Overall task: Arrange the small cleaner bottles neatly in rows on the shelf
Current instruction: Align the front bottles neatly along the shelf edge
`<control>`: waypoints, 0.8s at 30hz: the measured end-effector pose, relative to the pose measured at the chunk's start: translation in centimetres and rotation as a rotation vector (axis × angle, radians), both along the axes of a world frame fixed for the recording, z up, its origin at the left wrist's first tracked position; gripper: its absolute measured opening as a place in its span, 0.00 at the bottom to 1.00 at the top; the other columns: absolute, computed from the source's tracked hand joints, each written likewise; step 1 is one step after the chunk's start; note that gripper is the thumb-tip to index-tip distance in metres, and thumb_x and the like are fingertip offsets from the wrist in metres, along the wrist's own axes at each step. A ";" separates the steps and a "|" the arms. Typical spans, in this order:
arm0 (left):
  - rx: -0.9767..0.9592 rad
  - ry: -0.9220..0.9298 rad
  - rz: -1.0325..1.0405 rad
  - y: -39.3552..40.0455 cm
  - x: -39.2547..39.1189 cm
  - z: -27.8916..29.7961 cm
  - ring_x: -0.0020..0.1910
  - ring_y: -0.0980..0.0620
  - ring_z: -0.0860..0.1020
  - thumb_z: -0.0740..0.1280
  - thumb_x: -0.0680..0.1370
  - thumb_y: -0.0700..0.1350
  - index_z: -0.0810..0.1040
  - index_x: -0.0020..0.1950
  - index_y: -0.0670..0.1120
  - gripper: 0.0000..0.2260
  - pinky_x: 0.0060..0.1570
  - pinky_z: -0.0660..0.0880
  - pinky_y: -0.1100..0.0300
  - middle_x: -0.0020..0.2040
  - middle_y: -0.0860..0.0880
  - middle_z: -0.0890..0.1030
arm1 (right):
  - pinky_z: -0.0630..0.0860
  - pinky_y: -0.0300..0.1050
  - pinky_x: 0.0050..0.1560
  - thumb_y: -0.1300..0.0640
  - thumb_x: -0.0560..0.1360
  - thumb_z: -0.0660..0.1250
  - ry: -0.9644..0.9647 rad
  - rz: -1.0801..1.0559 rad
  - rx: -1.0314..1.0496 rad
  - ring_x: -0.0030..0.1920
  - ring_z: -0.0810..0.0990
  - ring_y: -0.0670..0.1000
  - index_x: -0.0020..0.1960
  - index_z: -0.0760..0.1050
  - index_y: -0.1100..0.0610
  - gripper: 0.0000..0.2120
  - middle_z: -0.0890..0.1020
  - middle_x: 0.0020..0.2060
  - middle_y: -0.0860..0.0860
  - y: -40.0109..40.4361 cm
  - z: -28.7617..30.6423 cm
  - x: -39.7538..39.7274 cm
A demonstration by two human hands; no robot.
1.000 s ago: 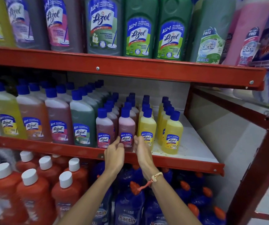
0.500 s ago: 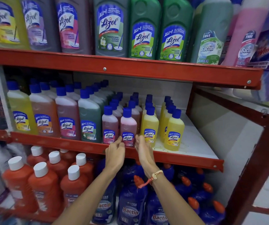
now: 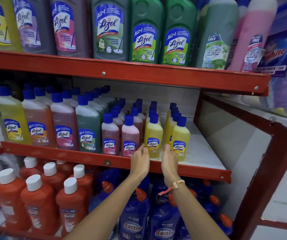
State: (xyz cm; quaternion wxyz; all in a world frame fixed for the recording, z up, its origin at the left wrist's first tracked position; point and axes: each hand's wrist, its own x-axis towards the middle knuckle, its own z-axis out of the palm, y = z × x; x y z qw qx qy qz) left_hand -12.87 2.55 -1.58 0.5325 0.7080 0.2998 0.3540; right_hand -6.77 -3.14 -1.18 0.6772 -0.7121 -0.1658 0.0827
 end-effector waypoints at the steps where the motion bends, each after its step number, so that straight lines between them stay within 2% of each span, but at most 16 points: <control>1: -0.010 0.012 0.014 0.3 0.6 0.0 0.57 0.47 0.76 0.52 0.79 0.47 0.74 0.63 0.43 0.18 0.62 0.72 0.51 0.55 0.48 0.80 | 0.70 0.52 0.45 0.50 0.80 0.52 0.003 0.035 -0.021 0.39 0.74 0.55 0.39 0.75 0.60 0.21 0.77 0.35 0.52 0.1 0.2 0.3; 3: -0.012 0.028 0.029 0.8 1.6 0.0 0.54 0.44 0.78 0.51 0.80 0.48 0.77 0.56 0.42 0.18 0.58 0.73 0.50 0.51 0.45 0.82 | 0.73 0.54 0.49 0.47 0.81 0.52 -0.002 0.085 -0.064 0.41 0.76 0.58 0.43 0.77 0.64 0.24 0.77 0.37 0.53 0.3 0.4 1.0; 6: -0.015 0.045 0.038 1.1 2.3 0.2 0.50 0.43 0.77 0.51 0.80 0.46 0.78 0.49 0.41 0.17 0.50 0.72 0.53 0.46 0.43 0.80 | 0.64 0.49 0.37 0.41 0.80 0.51 -0.038 0.105 -0.145 0.34 0.70 0.53 0.34 0.68 0.58 0.25 0.72 0.31 0.54 0.8 0.3 1.6; 8: -0.024 0.033 0.045 1.2 2.2 0.3 0.50 0.43 0.78 0.52 0.79 0.46 0.79 0.48 0.41 0.17 0.52 0.74 0.51 0.47 0.42 0.82 | 0.63 0.48 0.36 0.39 0.79 0.51 -0.041 0.098 -0.156 0.32 0.69 0.53 0.32 0.66 0.58 0.26 0.70 0.28 0.54 0.8 0.3 1.7; 9: -0.028 0.024 0.046 1.1 2.0 0.3 0.50 0.44 0.79 0.52 0.79 0.46 0.79 0.48 0.41 0.18 0.54 0.75 0.50 0.48 0.42 0.83 | 0.66 0.49 0.37 0.39 0.79 0.52 -0.033 0.101 -0.141 0.33 0.72 0.55 0.33 0.69 0.61 0.29 0.73 0.29 0.57 0.8 0.3 1.7; 11: -0.031 0.008 0.044 1.2 1.4 0.2 0.50 0.44 0.79 0.52 0.79 0.47 0.80 0.49 0.43 0.18 0.56 0.76 0.48 0.48 0.42 0.83 | 0.76 0.56 0.48 0.38 0.78 0.52 -0.013 0.102 -0.107 0.43 0.81 0.63 0.44 0.77 0.70 0.35 0.82 0.40 0.65 0.6 0.1 1.7; 12: -0.034 0.005 0.048 1.2 1.1 0.1 0.49 0.44 0.79 0.52 0.79 0.47 0.80 0.49 0.42 0.18 0.55 0.76 0.49 0.48 0.42 0.83 | 0.76 0.58 0.54 0.38 0.78 0.53 -0.004 0.103 -0.095 0.50 0.81 0.63 0.50 0.78 0.70 0.35 0.84 0.46 0.64 0.5 0.1 1.6; 14: -0.035 0.012 0.056 1.0 0.4 0.1 0.49 0.44 0.79 0.52 0.79 0.48 0.81 0.47 0.41 0.19 0.52 0.74 0.51 0.47 0.41 0.83 | 0.74 0.58 0.59 0.37 0.77 0.53 0.016 0.124 -0.077 0.53 0.81 0.60 0.52 0.79 0.67 0.33 0.85 0.49 0.61 0.1 -0.1 1.2; 17: -0.052 0.003 0.049 0.6 -0.3 0.0 0.51 0.45 0.79 0.52 0.79 0.49 0.81 0.49 0.42 0.19 0.55 0.74 0.50 0.50 0.42 0.83 | 0.75 0.56 0.58 0.37 0.77 0.54 0.015 0.128 -0.056 0.52 0.82 0.58 0.46 0.81 0.63 0.31 0.86 0.47 0.58 -0.5 -0.3 0.5; 20: -0.098 -0.035 0.005 0.6 -0.7 -0.1 0.54 0.48 0.78 0.52 0.77 0.50 0.81 0.51 0.46 0.18 0.64 0.72 0.46 0.54 0.43 0.82 | 0.75 0.58 0.57 0.34 0.74 0.55 0.023 0.129 -0.053 0.51 0.82 0.61 0.49 0.79 0.68 0.36 0.84 0.47 0.62 -0.7 -0.1 -0.1; 24: -0.097 -0.054 -0.016 0.6 -1.2 -0.3 0.58 0.46 0.78 0.52 0.74 0.52 0.81 0.50 0.48 0.19 0.65 0.72 0.44 0.57 0.42 0.82 | 0.76 0.56 0.53 0.31 0.72 0.56 -0.011 0.138 -0.090 0.48 0.82 0.61 0.46 0.78 0.69 0.38 0.84 0.44 0.63 -0.6 0.1 -0.6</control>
